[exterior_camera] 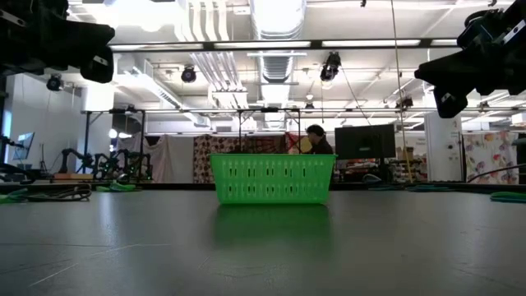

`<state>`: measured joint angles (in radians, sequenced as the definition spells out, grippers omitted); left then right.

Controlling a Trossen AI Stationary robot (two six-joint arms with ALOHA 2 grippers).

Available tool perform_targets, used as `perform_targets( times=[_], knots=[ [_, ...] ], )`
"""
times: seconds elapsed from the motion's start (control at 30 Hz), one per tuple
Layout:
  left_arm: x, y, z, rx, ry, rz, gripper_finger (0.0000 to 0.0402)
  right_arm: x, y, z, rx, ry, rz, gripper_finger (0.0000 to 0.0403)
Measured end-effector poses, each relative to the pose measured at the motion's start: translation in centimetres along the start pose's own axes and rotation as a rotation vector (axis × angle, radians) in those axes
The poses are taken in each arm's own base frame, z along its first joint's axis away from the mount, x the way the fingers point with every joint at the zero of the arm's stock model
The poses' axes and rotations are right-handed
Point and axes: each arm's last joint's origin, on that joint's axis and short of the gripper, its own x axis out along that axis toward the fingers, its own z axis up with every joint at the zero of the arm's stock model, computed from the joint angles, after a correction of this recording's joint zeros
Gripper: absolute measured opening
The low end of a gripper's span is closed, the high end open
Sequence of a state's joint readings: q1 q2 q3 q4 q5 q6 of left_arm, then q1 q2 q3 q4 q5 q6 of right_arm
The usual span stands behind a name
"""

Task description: Sort rubber bands into baskets

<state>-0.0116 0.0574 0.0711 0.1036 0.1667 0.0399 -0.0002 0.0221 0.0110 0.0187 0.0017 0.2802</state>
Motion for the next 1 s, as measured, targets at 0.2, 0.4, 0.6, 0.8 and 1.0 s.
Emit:
perform_targets(
  times=[0.2,0.4,0.6,0.8,1.0],
  knots=[
    [0.00,0.00,0.00,0.000,0.000,0.000,0.0000,0.00,0.00,0.00,0.000,0.000,0.000,0.0034],
    [0.00,0.00,0.00,0.000,0.000,0.000,0.0000,0.00,0.00,0.01,0.000,0.000,0.000,0.0034],
    [0.00,0.00,0.00,0.000,0.000,0.000,0.0000,0.00,0.00,0.00,0.000,0.000,0.000,0.0034],
    [0.00,0.00,0.00,0.000,0.000,0.000,0.0000,-0.01,0.11,0.38,0.000,-0.037,0.010,0.0034],
    [0.00,0.00,0.00,0.000,0.000,0.000,0.0000,-0.04,0.24,0.92,0.009,-0.092,0.018,0.0034]
  ],
)
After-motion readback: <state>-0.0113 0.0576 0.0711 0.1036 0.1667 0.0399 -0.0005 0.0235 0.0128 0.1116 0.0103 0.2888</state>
